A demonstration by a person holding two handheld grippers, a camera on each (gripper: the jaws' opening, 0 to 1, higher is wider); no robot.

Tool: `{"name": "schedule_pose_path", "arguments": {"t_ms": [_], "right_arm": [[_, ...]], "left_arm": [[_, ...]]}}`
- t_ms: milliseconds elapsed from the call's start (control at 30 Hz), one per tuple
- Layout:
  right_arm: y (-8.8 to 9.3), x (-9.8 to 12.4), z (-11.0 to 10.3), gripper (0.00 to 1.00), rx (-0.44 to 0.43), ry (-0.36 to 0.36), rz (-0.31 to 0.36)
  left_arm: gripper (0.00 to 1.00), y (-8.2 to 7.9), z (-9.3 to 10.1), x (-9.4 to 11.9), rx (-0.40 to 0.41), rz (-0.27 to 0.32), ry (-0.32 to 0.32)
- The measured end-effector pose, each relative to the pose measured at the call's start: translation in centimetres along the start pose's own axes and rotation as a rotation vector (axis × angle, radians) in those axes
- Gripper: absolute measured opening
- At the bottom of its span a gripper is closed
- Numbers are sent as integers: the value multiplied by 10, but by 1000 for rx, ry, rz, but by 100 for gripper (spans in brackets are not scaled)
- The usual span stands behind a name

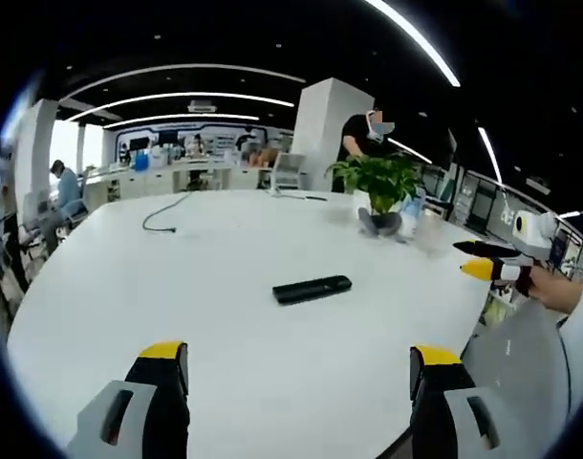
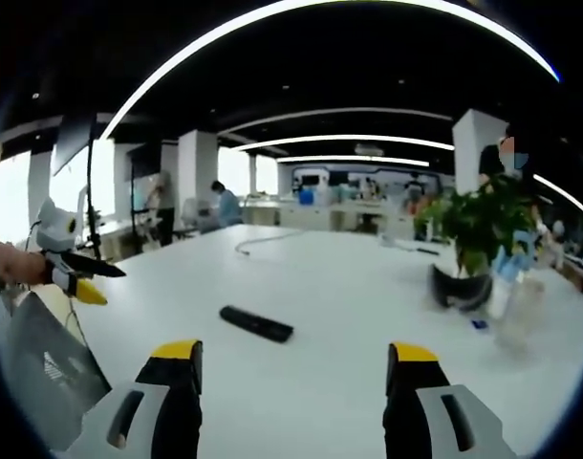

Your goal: Press the specified remote control buttons in sequence, fully releasing each button before pressing the next.

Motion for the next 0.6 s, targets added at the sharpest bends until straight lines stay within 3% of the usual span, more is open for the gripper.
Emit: {"name": "schedule_pose_path", "arguments": {"t_ms": [100, 333, 500, 600], "right_arm": [[1, 0, 0, 78, 13, 1, -9], [0, 1, 1, 78, 3, 1, -2], [4, 0, 1, 76, 16, 6, -33], [4, 1, 0, 76, 15, 3, -29]], "left_arm": [[100, 0, 0, -6, 3, -73, 77], [99, -13, -10, -24, -42, -115, 166], [98, -21, -15, -39, -56, -164, 258], [98, -25, -23, -48, -120, -210, 290]]}}
Point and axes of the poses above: the point that each gripper's makers call its tool centre point, and the gripper's own axes: x roughly backward along the fingers, z roughly to its right, y roughly out of its underside, the point moved 5 cm from there along x, roughly backward along the fingers, and after that the axes turned 15 degrees about -x, right-handed, at the moved point
